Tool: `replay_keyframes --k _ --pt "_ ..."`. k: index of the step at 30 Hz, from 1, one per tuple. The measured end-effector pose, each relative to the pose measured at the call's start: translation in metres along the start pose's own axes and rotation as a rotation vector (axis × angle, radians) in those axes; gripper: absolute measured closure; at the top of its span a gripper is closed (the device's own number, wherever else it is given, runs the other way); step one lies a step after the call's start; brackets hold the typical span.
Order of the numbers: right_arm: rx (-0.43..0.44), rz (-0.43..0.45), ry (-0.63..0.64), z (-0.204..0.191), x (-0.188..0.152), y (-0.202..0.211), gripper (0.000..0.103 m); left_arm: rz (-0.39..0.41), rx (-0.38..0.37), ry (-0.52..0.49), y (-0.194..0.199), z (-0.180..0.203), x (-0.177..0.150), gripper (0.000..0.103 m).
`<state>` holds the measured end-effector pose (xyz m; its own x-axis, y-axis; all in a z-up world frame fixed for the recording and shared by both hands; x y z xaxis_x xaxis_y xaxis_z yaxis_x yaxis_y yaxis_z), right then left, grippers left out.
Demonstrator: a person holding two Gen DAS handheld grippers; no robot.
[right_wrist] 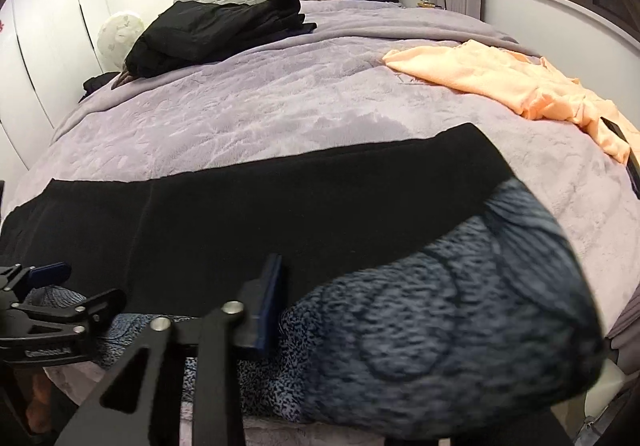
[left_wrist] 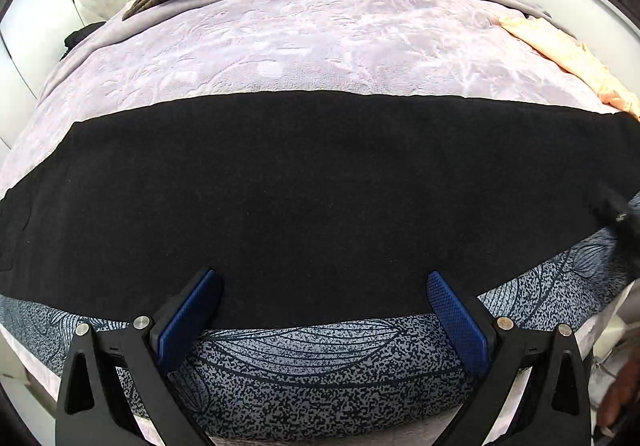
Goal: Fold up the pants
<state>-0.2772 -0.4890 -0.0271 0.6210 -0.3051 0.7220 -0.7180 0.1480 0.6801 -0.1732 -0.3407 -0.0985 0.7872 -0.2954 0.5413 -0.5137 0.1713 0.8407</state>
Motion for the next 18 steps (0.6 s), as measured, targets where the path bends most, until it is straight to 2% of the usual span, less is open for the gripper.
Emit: replay_keyframes --k 5,10,14,16,18 --pt "0.106 0.077 0.003 -0.032 0.035 0.041 0.086 0.033 -0.026 0.017 0.004 -0.002 -0.002 0.000" --pt "0.192 0.158 0.137 -0.100 0.066 0.076 0.086 0.070 -0.082 0.050 0.016 -0.010 -0.004 0.000" --pt "0.232 0.202 0.223 -0.148 0.087 0.089 0.086 0.139 -0.149 0.136 0.044 -0.041 -0.008 0.000" --pt "0.240 0.196 0.256 -0.168 0.089 0.087 0.086 0.172 -0.156 0.168 0.055 -0.062 -0.012 0.000" --pt "0.258 0.172 0.273 -0.189 0.084 0.081 0.086 0.201 -0.212 0.223 0.064 -0.084 -0.017 0.000"
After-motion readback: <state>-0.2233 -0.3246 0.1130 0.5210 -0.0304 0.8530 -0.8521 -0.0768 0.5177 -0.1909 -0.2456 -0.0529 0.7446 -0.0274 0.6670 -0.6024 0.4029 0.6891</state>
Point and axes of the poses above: each gripper's, at about its wrist camera, not at the fingertips, and y roughly against the way its jaws point, z to its right, x to its top, the point moved 7 cm from there along -y, roughly the way its jaws point, and after that the axes turned 5 degrees about z, right-handed, at the moved point
